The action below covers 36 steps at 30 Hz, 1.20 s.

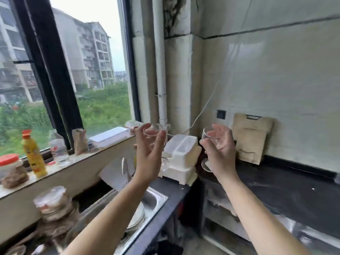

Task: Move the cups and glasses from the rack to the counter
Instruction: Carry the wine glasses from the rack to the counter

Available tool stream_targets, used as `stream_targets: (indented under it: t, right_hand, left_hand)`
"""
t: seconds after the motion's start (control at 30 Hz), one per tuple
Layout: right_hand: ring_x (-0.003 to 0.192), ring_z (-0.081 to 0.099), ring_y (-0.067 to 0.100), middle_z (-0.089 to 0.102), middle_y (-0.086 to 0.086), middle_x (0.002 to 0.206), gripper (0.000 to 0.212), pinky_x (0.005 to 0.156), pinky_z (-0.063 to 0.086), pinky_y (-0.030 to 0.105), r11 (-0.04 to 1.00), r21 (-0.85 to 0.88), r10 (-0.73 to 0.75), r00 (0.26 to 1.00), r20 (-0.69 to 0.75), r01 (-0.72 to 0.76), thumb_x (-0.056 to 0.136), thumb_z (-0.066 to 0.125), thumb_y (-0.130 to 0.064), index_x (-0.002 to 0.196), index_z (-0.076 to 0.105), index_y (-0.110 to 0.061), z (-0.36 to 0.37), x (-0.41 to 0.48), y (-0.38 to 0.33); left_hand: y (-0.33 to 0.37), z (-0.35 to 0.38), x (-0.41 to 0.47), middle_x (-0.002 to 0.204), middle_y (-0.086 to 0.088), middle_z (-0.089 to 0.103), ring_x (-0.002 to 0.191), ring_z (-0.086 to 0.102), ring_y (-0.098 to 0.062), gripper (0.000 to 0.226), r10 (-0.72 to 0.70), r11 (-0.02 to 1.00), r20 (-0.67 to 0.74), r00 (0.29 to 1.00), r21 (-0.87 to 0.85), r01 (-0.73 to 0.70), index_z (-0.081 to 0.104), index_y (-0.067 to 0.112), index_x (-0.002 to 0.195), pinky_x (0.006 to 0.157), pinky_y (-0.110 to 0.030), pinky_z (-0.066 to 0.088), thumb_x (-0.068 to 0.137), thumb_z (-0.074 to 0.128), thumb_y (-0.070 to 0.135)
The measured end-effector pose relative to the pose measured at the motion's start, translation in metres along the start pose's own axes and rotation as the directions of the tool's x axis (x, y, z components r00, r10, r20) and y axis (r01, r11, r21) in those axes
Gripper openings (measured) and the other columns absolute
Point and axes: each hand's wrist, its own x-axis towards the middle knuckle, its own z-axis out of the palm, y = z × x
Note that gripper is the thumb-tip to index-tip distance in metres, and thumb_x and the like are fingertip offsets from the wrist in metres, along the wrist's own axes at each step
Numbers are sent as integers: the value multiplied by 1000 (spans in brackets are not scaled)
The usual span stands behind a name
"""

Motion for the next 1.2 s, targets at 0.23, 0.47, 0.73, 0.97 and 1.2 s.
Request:
stream_targets:
  t: [0.23, 0.47, 0.73, 0.97, 1.2]
  right_hand:
    - [60, 60, -5, 68, -21, 84, 34, 55, 47, 34, 988, -150, 20, 983, -182, -48, 85, 72, -7, 108, 55, -26, -212, 36, -6]
    - [78, 63, -4, 65, -8, 101, 42, 75, 53, 35, 959, -246, 30, 908, -417, -144, 72, 71, -26, 111, 56, -34, -368, 62, 20]
    - [80, 64, -2, 63, -1, 111, 41, 66, 51, 23, 880, -407, -35, 822, -568, -244, 84, 74, -9, 116, 56, -26, -542, 129, 64]
    - [76, 65, -6, 64, -11, 103, 48, 69, 50, 23, 834, -435, -78, 707, -703, -341, 74, 78, -24, 115, 54, -31, -665, 193, 69]
    - [68, 62, -3, 63, -13, 109, 48, 72, 50, 29, 793, -398, -47, 606, -794, -460, 77, 78, -25, 116, 53, -37, -775, 210, 100]
  left_hand:
    - [-28, 209, -36, 92, -3, 56, 82, 58, -14, 39, -81, 982, 212, 974, -151, 114, 44, 22, 123, 75, -34, 49, 93, 63, 38]
    - [-74, 378, -63, 95, -10, 56, 88, 60, -16, 52, -142, 948, 435, 889, -200, 249, 40, 20, 130, 82, -43, 49, 90, 64, 43]
    - [-141, 594, -77, 110, -23, 53, 87, 57, -18, 56, -171, 884, 605, 778, -254, 392, 42, 37, 126, 82, -43, 49, 82, 66, 62]
    - [-171, 770, -73, 116, -10, 56, 95, 62, -7, 52, -141, 843, 742, 655, -256, 472, 40, 33, 130, 87, -33, 55, 87, 64, 49]
    - [-209, 885, -94, 102, 15, 65, 114, 53, -6, 50, -132, 841, 856, 500, -170, 513, 30, 24, 138, 91, -33, 48, 97, 57, 24]
